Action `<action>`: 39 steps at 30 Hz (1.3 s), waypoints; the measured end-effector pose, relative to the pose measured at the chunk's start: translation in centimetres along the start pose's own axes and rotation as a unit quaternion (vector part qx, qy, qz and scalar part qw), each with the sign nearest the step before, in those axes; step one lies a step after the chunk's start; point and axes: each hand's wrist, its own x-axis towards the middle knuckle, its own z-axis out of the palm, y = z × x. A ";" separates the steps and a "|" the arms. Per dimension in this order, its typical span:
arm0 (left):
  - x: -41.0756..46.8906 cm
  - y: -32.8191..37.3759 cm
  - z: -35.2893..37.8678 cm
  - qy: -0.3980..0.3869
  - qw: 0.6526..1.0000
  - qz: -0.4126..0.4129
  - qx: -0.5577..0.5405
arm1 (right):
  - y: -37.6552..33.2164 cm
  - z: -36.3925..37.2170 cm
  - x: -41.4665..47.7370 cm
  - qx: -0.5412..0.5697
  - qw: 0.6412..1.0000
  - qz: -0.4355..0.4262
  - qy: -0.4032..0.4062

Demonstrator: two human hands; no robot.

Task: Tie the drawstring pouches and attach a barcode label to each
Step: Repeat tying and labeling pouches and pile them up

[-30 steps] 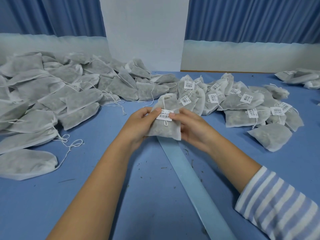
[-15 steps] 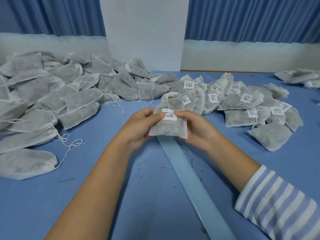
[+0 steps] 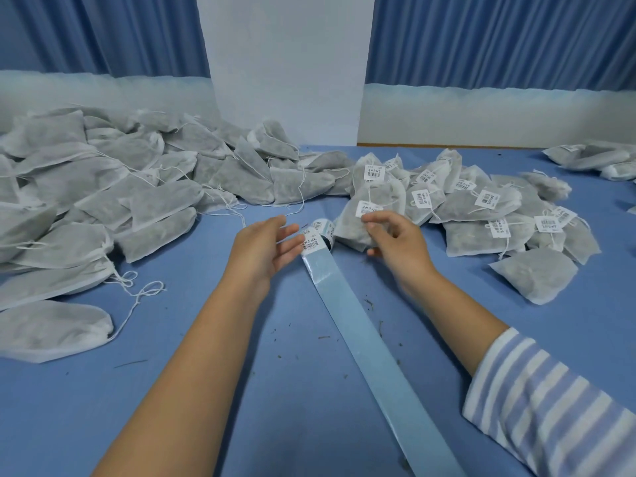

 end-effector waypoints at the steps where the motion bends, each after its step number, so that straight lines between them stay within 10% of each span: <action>1: 0.2 0.1 -0.2 0.016 1.000 -0.003 -0.002 | 0.5 -0.1 0.3 -0.014 1.000 0.018 -0.019; 7: 1.3 0.3 -1.4 0.052 0.998 -0.014 -0.013 | 0.9 0.0 1.7 -0.171 0.981 0.008 -0.094; 18: 2.9 -0.6 -3.5 0.122 0.967 0.074 0.212 | 2.2 0.3 1.3 -0.293 0.950 -0.106 0.025; 29: 4.6 -2.2 -5.1 0.070 0.670 0.089 0.734 | 1.2 2.5 -0.8 -0.309 0.926 -0.218 -0.011; 39: 5.4 -1.7 -4.7 0.068 0.644 0.075 0.758 | 1.5 2.5 -0.8 -0.318 0.924 -0.210 -0.036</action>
